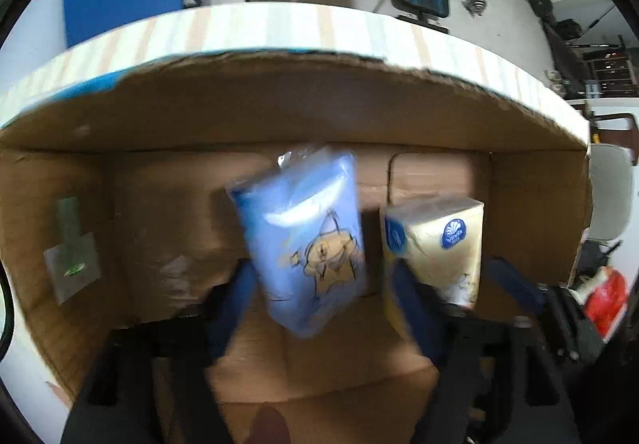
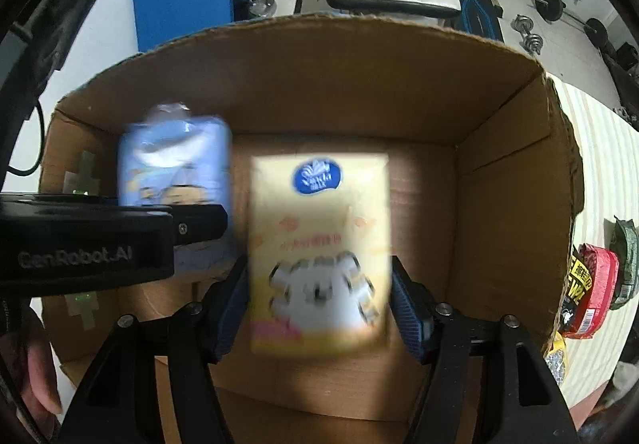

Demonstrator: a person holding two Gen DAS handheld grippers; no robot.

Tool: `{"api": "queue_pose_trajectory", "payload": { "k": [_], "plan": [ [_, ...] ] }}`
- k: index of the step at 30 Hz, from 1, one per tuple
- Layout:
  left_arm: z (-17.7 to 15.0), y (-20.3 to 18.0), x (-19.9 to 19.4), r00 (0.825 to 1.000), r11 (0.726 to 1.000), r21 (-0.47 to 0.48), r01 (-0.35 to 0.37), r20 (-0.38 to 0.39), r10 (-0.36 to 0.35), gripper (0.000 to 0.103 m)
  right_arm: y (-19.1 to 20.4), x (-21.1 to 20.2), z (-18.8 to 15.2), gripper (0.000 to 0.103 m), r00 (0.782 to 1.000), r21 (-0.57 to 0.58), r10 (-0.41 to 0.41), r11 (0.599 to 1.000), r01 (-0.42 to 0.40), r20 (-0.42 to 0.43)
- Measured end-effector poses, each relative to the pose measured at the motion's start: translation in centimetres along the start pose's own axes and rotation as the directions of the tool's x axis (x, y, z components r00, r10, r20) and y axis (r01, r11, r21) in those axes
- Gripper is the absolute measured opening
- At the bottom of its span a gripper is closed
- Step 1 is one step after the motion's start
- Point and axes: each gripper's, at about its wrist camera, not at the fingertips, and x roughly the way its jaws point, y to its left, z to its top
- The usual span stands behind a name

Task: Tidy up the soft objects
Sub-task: 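Carry both packs into the box and open both grippers to release them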

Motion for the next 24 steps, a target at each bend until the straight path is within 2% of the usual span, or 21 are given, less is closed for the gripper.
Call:
{"api": "queue_pose_trajectory", "payload": {
  "k": [1, 2, 4, 5, 7, 15, 16, 24],
  "plan": [
    [-0.4, 0.2, -0.4, 0.999, 1.000, 0.003, -0.025, 0.019, 0.025, 0.088, 0.1, -0.1, -0.1, 0.086, 1.000, 0.007, -0.002, 1.000, 0.002, 0.003],
    [-0.7, 0.2, -0.8, 0.998, 0.999, 0.006, -0.045, 0.032, 0.044, 0.091, 0.0, -0.3, -0.2, 0.090, 1.000, 0.014, -0.003, 1.000, 0.003, 0.006],
    [-1.6, 0.7, -1.5, 0.996, 0.997, 0.006, -0.076, 0.049, 0.075, 0.096, -0.2, -0.8, -0.5, 0.090, 1.000, 0.028, 0.002, 1.000, -0.002, 0.007],
    [-2.1, 0.8, -1.9, 0.995, 0.996, 0.002, -0.088, 0.057, 0.087, 0.100, -0.1, -1.0, -0.6, 0.095, 1.000, 0.033, -0.006, 0.999, 0.006, 0.003],
    [-3.4, 1.2, -2.9, 0.991, 0.995, -0.007, -0.104, 0.082, 0.104, 0.100, -0.2, -1.4, -1.0, 0.103, 1.000, 0.041, -0.014, 0.999, 0.015, -0.005],
    [-8.6, 2.0, -5.2, 0.978, 0.989, -0.043, -0.139, 0.153, 0.144, 0.101, 0.1, -3.8, -4.0, 0.103, 0.999, 0.068, -0.043, 0.997, 0.044, -0.017],
    [-8.4, 1.4, -5.4, 0.974, 0.987, -0.044, -0.152, 0.162, 0.158, 0.101, 0.1, -4.0, -4.3, 0.103, 0.999, 0.062, -0.048, 0.997, 0.050, -0.018],
    [-14.2, 0.5, -8.6, 0.941, 0.976, -0.040, -0.212, 0.262, 0.215, 0.101, 0.9, -8.1, -8.4, 0.103, 0.997, 0.044, -0.065, 0.997, 0.063, 0.033]
  ]
}}
